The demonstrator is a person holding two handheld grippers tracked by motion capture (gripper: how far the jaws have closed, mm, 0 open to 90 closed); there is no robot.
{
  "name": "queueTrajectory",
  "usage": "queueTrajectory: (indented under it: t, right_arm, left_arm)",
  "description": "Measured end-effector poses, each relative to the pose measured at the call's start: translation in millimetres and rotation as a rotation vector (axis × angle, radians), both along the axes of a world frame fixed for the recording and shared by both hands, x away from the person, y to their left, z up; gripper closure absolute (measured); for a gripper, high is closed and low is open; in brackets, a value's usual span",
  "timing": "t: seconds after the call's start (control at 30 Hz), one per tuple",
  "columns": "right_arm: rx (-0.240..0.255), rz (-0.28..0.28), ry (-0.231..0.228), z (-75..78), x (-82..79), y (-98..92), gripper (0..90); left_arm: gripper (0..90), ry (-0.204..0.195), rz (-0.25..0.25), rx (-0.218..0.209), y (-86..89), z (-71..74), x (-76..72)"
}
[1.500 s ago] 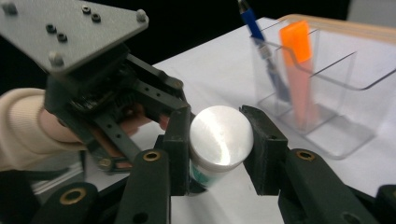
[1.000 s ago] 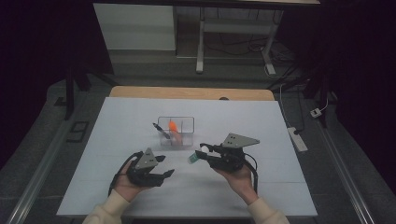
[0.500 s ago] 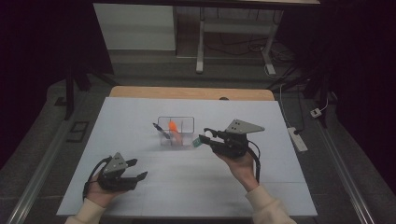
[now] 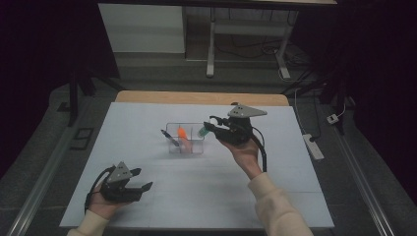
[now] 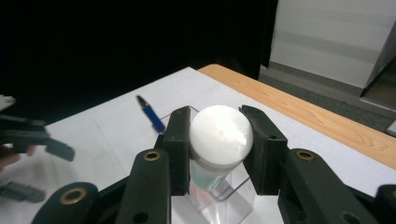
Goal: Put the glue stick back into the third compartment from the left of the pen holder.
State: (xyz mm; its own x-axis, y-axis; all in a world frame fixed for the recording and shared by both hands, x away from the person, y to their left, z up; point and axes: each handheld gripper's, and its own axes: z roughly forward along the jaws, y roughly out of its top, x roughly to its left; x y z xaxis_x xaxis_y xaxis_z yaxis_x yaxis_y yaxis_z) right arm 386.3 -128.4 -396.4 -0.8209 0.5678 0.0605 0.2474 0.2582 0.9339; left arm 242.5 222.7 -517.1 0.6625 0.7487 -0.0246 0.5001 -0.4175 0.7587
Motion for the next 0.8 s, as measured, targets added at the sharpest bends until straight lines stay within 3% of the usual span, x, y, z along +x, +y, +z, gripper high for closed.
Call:
queueTrajectory:
  t: [0.3, 0.53, 0.67, 0.8]
  right_arm:
    - [-0.097, -0.045, 0.028, -14.9, 26.3, 24.8, 63.5]
    - [-0.124, -0.043, 0.069, -25.9, 35.0, 30.0, 62.3]
    - [-0.14, -0.031, 0.082, -28.4, 33.2, 31.3, 41.2]
    - [-0.116, -0.026, 0.039, -23.2, 18.4, 18.5, 38.2]
  left_arm:
    - [31.7, 0.008, -0.005, 0.004, -0.8, -1.6, 0.7]
    - [31.6, 0.002, 0.005, 0.002, 0.0, -1.4, 0.7]
    - [31.6, 0.002, 0.003, 0.005, -0.7, -2.0, 0.8]
    - [31.4, 0.004, -0.001, 0.01, -1.9, -2.2, 1.0]
